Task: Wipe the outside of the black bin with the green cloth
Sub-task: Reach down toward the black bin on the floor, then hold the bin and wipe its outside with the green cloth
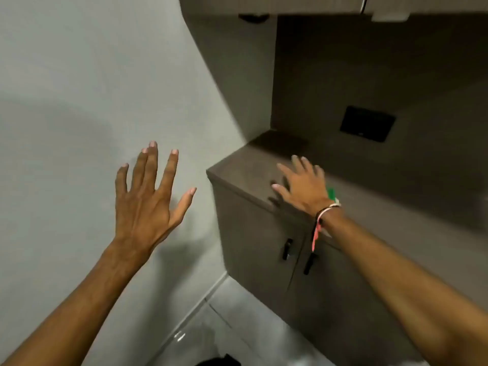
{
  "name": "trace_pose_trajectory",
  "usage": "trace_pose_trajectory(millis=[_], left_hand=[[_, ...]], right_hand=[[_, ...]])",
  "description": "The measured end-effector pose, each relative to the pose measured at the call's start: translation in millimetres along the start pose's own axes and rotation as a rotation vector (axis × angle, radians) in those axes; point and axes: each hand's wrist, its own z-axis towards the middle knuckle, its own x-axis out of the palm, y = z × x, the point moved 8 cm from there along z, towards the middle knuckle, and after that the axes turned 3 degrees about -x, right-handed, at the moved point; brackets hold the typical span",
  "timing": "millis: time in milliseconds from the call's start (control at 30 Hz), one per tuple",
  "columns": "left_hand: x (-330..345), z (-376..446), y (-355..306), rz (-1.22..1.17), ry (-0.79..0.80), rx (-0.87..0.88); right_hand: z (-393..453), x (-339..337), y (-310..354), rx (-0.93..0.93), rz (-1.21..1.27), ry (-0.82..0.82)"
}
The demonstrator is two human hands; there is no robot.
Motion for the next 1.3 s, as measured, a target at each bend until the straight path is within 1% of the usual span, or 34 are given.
trace_pose_trajectory(millis=[33, 100, 167, 233, 300, 333, 400, 467, 533, 567, 600, 667, 733, 767, 833, 867, 900, 967, 1033, 1100, 1167, 1200, 1233, 1300], left_hand=[[27, -6, -2, -0.021, 0.069, -0.009], [71, -17, -4, -0.017, 0.157, -0.021], [116, -36, -8, -0.012, 0.203, -0.010], [156, -62, -12, -0.021, 0.193, 0.039], [192, -98, -16, -0.050, 0.137, 0.069], [216, -123, -18, -0.074, 0.147, 0.073], [263, -179, -21, -0.140, 0.210, 0.070], [323, -246, -27, -0.164, 0.315, 0.117], [386, -313, -34, -0.180, 0.435, 0.171], [411, -337, -38, -0.192, 0.479, 0.201], [442, -364, -45, -0.213, 0.542, 0.244], [508, -415, -64, -0.258, 0.683, 0.333], [567, -466, -86, -0.276, 0.834, 0.432], [589, -486, -93, -0.251, 0.905, 0.468], [620, -518, -101, -0.224, 0.970, 0.471], [627, -526, -100, -0.244, 0.969, 0.439], [624, -529, -95, -0.263, 0.935, 0.406], [599, -535, -71, -0.325, 0.835, 0.300], [564, -550, -25, -0.353, 0.756, 0.147], [528, -573, 22, -0.366, 0.708, -0.018], [503, -595, 60, -0.390, 0.651, -0.154], [495, -605, 71, -0.398, 0.623, -0.194], [490, -612, 75, -0.403, 0.594, -0.209], [483, -624, 86, -0.386, 0.551, -0.204]], right_hand=[[0, 26, -22, 0.072, -0.035, 0.091], [-1, 57, -54, 0.161, -0.035, 0.135], [-7, 66, -67, 0.221, -0.017, 0.041], [-11, 68, -57, 0.227, -0.007, -0.052], [-16, 70, -35, 0.170, -0.027, -0.110], [-23, 73, -20, 0.123, -0.043, -0.155], [-57, 83, 20, -0.017, -0.038, -0.334], [-99, 130, 64, -0.124, 0.038, -0.445], [-138, 200, 96, -0.182, 0.152, -0.475], [-155, 236, 104, -0.196, 0.201, -0.460], [-171, 285, 108, -0.191, 0.251, -0.399], [-204, 392, 98, -0.096, 0.353, -0.229], [-241, 494, 70, 0.087, 0.470, -0.038], [-259, 532, 55, 0.178, 0.568, 0.017], [-295, 590, 27, 0.369, 0.775, 0.048], [-309, 609, 16, 0.444, 0.856, 0.045], [-322, 623, 7, 0.507, 0.927, 0.049], [-346, 641, -2, 0.634, 1.053, 0.073], [-363, 652, 7, 0.741, 1.156, 0.125], [-368, 658, 32, 0.751, 1.238, 0.197], [-367, 672, 83, 0.642, 1.359, 0.338], [-367, 679, 115, 0.542, 1.393, 0.430], [-371, 683, 148, 0.401, 1.370, 0.510], [-382, 702, 211, 0.087, 1.161, 0.594]])
